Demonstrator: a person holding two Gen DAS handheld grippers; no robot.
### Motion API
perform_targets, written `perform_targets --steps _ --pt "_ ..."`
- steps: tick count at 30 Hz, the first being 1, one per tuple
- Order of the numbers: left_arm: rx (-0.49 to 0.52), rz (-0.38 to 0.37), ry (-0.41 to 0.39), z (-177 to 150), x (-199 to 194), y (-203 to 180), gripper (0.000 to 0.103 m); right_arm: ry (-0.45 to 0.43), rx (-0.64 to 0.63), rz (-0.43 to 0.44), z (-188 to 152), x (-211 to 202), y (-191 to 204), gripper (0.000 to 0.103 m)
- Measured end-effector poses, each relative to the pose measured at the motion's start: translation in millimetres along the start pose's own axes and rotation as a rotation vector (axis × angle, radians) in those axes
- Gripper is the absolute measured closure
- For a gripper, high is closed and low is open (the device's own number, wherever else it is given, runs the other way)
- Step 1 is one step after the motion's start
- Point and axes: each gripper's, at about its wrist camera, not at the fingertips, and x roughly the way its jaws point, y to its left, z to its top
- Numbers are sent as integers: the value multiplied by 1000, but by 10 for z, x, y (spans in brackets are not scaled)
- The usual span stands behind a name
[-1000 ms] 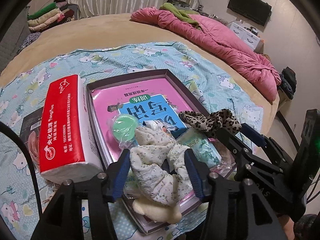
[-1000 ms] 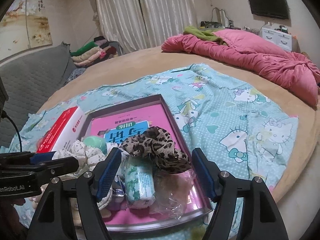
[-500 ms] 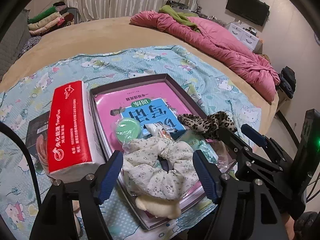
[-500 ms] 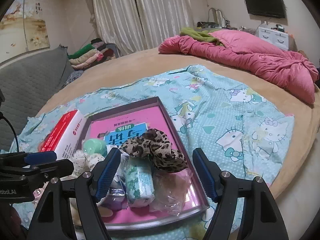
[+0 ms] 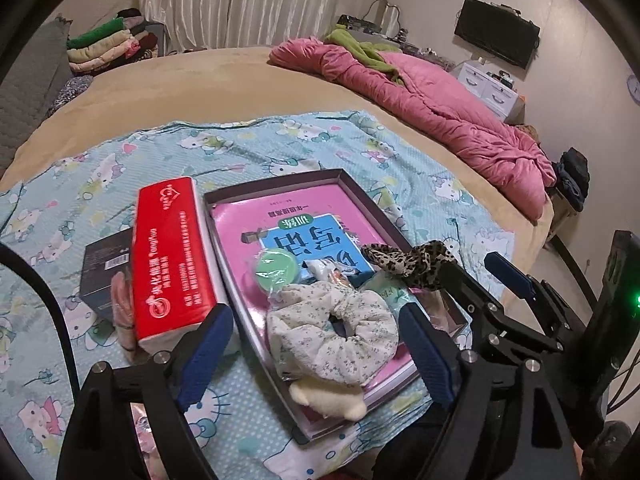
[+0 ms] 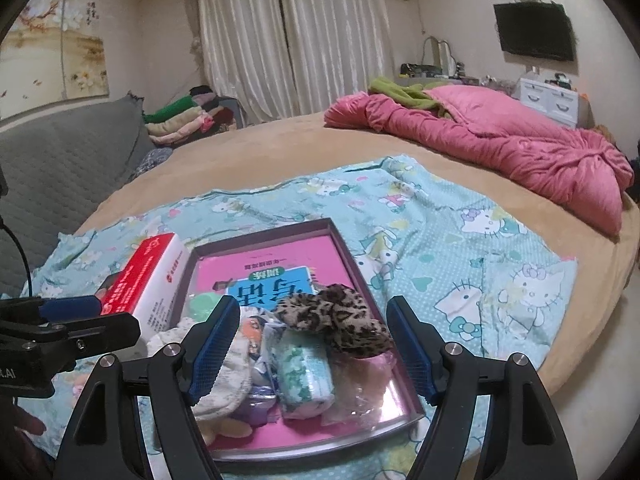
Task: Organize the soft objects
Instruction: 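Withdraw both tools from the tray back toward the pile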
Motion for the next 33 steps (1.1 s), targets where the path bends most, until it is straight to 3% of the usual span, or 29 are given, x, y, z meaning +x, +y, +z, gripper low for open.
perform_targets --steps 18,29,33 --pt "-43 43 -52 -82 -428 391 17 -44 -106 54 135 -336 603 26" --pt "-84 87 -76 -141 -652 801 17 16 -125 92 197 -393 864 25" --pt "-112 101 -69 -165 -714 1062 17 76 -60 181 191 -394 981 25"
